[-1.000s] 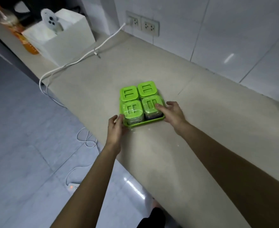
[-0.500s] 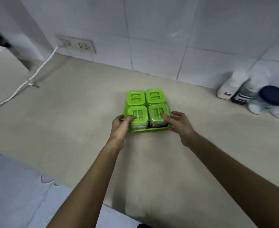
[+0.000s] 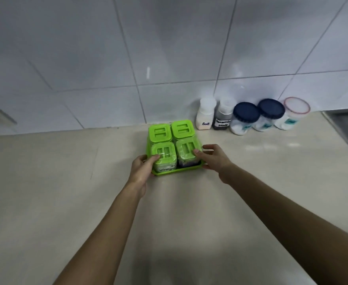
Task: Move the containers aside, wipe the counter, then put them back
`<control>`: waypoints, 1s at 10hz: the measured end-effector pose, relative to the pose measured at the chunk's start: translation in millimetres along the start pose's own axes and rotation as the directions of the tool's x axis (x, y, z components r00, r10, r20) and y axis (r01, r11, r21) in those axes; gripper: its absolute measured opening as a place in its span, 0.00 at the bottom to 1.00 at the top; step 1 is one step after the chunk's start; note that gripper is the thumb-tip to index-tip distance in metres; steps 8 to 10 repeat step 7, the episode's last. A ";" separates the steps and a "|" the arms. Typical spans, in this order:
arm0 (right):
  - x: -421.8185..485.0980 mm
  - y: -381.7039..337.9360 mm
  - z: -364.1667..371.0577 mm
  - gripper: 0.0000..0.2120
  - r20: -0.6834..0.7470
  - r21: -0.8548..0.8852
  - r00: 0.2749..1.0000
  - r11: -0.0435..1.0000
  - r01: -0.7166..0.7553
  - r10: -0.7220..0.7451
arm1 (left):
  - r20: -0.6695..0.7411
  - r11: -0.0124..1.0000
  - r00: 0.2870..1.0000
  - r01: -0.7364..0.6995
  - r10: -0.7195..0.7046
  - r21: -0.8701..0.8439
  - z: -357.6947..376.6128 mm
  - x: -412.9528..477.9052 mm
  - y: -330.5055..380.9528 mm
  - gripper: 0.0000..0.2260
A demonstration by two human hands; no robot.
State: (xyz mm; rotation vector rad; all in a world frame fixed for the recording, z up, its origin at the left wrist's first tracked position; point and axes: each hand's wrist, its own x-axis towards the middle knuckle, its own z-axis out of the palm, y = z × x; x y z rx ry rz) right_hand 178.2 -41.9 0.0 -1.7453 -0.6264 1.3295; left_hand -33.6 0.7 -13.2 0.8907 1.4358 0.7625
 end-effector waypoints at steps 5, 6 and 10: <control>60.3 3.1 11.9 0.27 -0.129 -0.155 0.988 0.986 0.066 -0.086 | 0.019 0.998 0.997 -0.068 0.068 -0.008 17.7 57.4 12.6 0.15; 55.2 -4.9 9.9 0.27 -0.119 -0.192 0.988 0.979 0.070 -0.094 | 0.025 0.997 0.997 -0.074 0.073 0.014 19.2 53.5 18.9 0.14; 33.5 -14.1 6.1 0.29 -0.192 -0.299 0.963 0.946 0.125 -0.188 | -0.138 0.994 0.986 -0.083 0.093 0.074 16.8 31.2 29.0 0.18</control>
